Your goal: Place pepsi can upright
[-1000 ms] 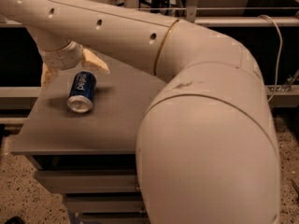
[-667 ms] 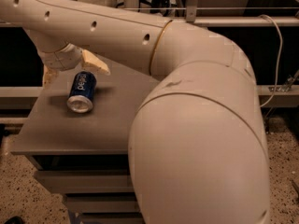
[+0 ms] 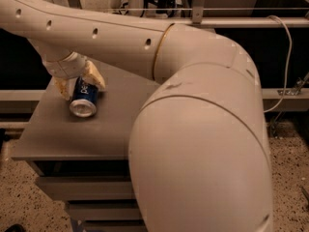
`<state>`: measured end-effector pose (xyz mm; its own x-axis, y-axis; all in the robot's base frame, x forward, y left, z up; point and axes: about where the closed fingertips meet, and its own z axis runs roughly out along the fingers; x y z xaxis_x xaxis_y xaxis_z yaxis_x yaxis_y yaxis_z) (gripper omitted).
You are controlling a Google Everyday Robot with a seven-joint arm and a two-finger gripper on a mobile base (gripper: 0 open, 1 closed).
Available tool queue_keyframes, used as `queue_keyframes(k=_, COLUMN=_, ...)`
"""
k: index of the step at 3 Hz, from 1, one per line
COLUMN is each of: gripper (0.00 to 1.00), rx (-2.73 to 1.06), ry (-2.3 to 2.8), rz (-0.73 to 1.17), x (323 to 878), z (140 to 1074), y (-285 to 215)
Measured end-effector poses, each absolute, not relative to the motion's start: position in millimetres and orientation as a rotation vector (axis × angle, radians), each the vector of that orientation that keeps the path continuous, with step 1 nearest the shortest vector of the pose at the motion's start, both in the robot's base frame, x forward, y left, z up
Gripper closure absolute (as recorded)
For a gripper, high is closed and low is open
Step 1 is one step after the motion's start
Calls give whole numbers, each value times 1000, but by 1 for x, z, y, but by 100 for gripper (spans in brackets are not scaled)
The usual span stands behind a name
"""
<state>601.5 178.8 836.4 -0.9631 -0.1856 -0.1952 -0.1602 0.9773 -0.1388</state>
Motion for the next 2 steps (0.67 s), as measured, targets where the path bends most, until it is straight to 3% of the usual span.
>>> queue_keyframes(k=1, gripper=68, rx=-262, ry=2902, rz=-172, x=605, z=841, y=179)
queue_keyframes(k=2, gripper=91, rx=-286, ry=2873, rz=-149, x=612, z=852, y=181)
